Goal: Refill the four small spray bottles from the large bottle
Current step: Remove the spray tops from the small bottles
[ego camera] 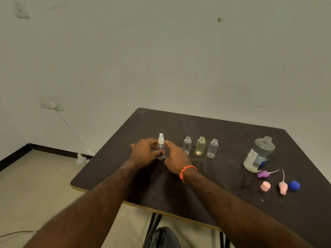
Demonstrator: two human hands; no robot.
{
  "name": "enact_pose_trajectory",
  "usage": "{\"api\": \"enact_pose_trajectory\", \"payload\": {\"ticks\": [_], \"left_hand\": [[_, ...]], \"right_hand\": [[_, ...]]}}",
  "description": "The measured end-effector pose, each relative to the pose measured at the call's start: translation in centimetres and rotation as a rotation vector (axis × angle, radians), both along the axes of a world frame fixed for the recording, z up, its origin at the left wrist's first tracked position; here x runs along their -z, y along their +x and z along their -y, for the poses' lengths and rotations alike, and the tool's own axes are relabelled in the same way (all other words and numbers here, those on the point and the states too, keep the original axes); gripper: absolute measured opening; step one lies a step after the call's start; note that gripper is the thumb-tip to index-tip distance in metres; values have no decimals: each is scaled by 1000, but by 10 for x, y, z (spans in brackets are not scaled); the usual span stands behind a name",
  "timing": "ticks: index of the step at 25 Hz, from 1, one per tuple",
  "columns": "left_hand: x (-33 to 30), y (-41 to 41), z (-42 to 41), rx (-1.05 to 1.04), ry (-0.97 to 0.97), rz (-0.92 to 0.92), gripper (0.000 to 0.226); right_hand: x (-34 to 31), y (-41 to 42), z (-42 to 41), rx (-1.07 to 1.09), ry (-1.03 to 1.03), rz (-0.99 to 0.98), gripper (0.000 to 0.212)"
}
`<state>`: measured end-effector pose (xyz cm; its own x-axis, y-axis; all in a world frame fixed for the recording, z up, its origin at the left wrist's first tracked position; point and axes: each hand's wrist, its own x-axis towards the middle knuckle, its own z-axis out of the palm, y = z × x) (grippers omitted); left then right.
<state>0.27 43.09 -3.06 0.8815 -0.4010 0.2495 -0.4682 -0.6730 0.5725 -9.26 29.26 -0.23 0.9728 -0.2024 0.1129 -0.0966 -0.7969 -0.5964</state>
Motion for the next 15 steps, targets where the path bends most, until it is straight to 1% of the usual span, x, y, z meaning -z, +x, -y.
{"api": "enact_pose_trajectory", "payload": {"ticks": [3,6,11,15], "left_hand": [[-5,-19,13,103,-69,-19,44],[-7,-47,39,215,-75,-26,45],[-9,-100,91,349,-16,-27,37],[-8,-129,123,440,-10,-9,46]], "right_hand": [[-2,-31,18,91,75,118,45],[-1,-72,44,156,102,190,37],[0,-135,88,240,65,183,30],[0,-168,117,270,24,150,30]]}}
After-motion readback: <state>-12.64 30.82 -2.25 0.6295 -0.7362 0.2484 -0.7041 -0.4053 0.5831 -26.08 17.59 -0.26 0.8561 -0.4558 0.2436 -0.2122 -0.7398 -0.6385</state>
